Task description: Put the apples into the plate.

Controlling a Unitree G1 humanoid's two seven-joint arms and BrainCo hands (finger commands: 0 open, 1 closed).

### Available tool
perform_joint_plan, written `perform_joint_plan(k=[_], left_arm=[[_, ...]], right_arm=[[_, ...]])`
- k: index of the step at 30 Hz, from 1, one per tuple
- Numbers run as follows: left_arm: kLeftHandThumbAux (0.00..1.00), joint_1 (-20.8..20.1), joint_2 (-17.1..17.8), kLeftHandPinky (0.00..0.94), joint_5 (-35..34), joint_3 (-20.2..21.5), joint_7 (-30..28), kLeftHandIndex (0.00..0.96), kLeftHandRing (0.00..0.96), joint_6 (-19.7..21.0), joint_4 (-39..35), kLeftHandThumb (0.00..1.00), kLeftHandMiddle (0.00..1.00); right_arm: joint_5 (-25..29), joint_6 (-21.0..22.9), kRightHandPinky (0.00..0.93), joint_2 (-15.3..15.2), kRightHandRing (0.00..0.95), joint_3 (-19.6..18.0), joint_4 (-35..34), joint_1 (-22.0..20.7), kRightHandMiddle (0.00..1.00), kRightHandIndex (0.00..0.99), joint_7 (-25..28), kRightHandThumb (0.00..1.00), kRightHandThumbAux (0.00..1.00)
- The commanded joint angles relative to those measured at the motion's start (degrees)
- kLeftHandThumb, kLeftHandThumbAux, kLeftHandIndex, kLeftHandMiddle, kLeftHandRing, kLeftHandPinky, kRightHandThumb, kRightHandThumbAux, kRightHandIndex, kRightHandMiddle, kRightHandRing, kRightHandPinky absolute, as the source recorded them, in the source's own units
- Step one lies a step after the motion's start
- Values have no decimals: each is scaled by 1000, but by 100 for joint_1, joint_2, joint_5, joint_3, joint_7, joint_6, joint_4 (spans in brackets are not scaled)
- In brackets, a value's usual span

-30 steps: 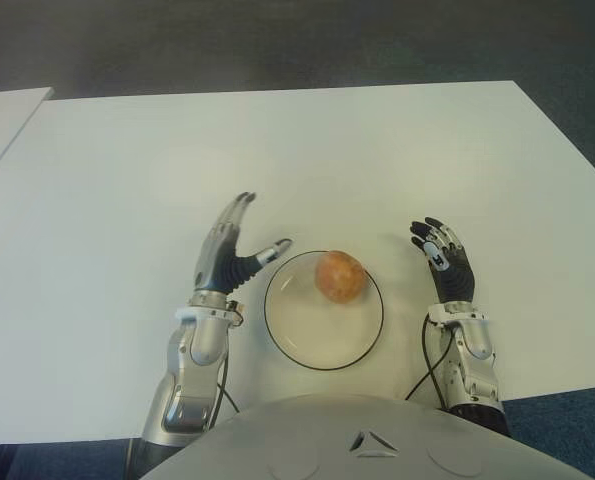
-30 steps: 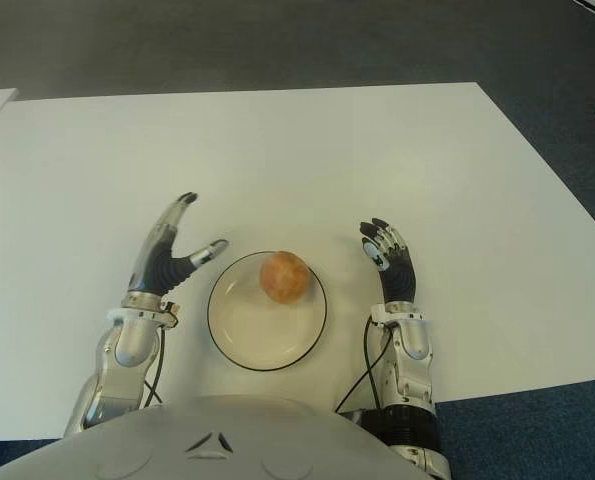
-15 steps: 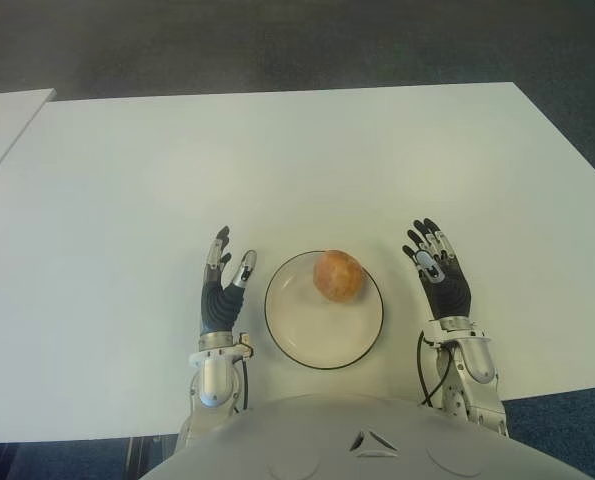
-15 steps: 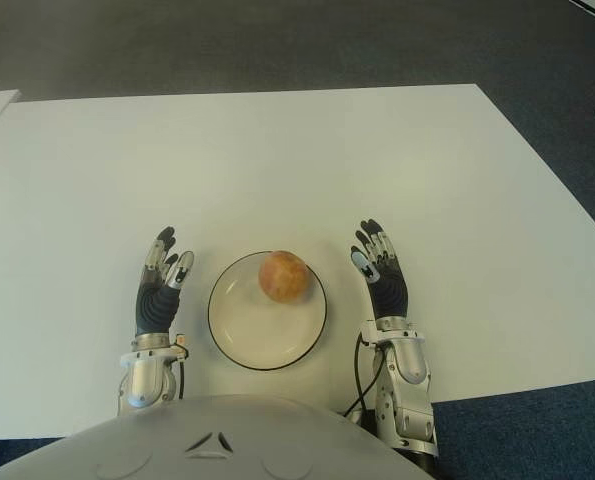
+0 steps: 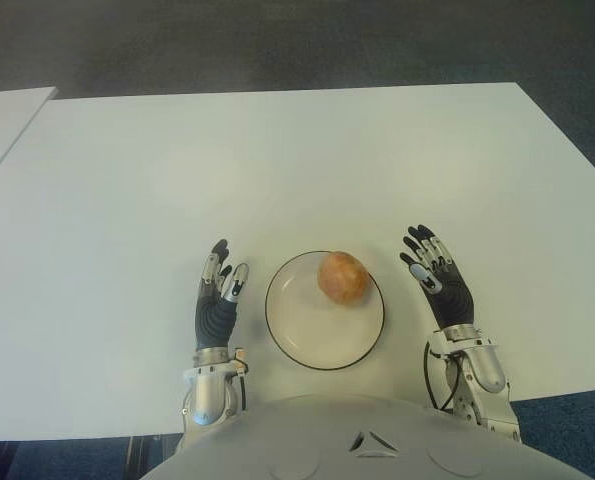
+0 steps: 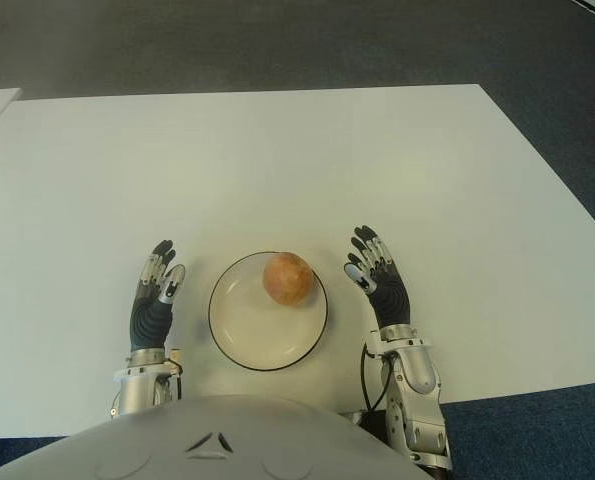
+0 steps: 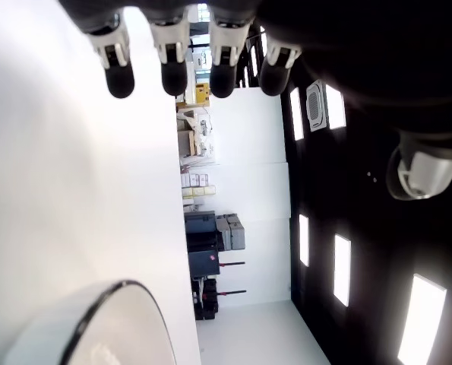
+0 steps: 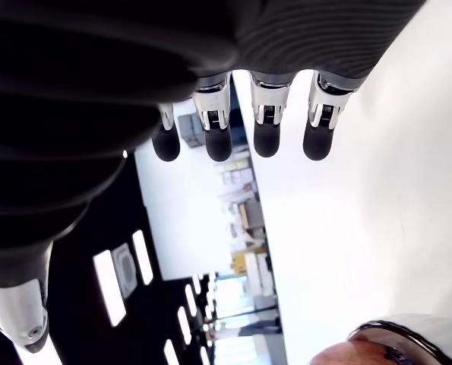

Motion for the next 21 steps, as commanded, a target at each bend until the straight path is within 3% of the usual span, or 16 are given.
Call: perform_joint_plan(k=[1,10,21], left_arm=[[332,114,-35,30,-189,-67,-134,121,24,-232,252,13,66],[342,179,-118,25,-197,-332,-226,75,28,-783,747,7,64],[359,431,-97,15,-750,-807,-675,38,11,-735,455,34,38]], right_arm=[[-37,-57,0,-115,0,-46,42,81,0,28,100,248,593],[54,-20,0,-179,0,-22,-13,159,0,29,233,252,592],[-119,-405,0,-209,0,-55,341,78,0,21,354,258,612]])
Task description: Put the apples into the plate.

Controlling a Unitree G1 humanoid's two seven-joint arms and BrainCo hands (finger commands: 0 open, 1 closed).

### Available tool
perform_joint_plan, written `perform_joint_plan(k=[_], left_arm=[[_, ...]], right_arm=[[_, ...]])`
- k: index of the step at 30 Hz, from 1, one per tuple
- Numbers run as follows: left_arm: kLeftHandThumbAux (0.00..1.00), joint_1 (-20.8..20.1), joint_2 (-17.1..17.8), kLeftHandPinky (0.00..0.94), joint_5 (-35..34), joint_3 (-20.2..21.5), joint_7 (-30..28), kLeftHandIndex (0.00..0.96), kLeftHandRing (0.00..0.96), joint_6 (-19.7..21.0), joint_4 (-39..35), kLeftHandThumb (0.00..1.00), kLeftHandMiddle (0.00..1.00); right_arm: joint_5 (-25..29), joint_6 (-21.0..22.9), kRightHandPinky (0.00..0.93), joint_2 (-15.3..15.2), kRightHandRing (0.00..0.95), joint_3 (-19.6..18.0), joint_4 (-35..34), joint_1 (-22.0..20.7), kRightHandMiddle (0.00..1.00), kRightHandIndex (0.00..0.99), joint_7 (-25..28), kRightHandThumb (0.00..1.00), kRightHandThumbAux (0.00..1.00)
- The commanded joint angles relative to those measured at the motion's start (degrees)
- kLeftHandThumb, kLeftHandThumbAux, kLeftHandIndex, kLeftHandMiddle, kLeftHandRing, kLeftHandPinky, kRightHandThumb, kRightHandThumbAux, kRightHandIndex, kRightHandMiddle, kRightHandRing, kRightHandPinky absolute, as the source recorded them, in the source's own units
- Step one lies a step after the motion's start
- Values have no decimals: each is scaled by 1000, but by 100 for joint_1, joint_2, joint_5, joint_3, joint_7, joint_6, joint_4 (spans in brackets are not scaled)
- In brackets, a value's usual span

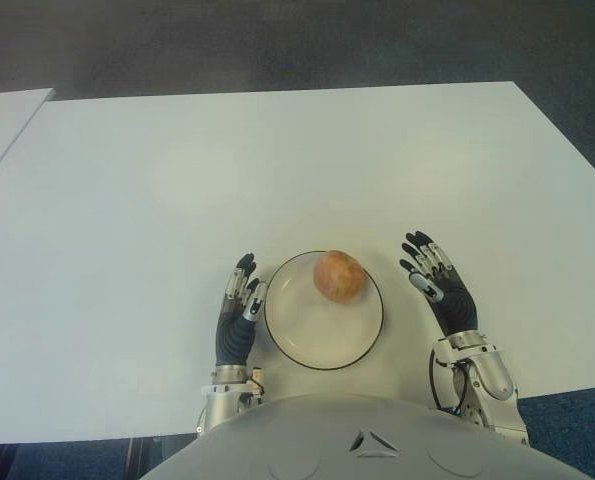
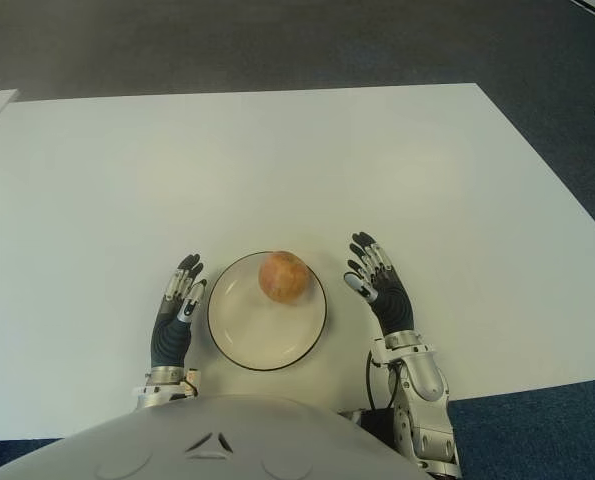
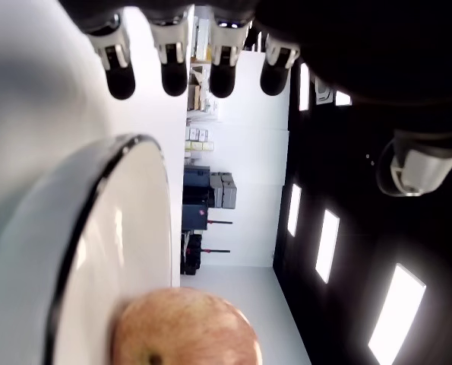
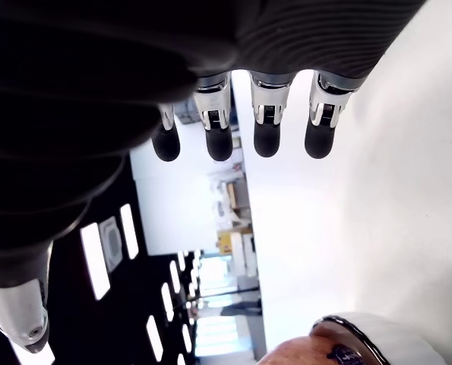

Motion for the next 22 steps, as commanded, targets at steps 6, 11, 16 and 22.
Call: perform_joint_plan(k=[6,11,16,22], left_arm=[[354,198,-132,11,-162,-309,-119,41,5,21,-119,45,36],[346,228,-94,14,168,-314,-6,34,0,-10,-95,46,26],[361,334,-91,14,555,-374,145,19,0,103,-198,36,19],[371,291,-148,23,919,-326,405,12,0,206,-176,30,17]], right_arm=[[-435,-757,0,-243,0,-112,730,-278,0,19,62,223,617],[-543,-927,0,-302,0,-119,877,-328,0,16,19,188,616],[-547,-857,0,-245,0,-135,991,-386,12,19,-97,177,633],[-387,-850,0,-76,0,-93,1117,-352,24,25,-135,176,657]])
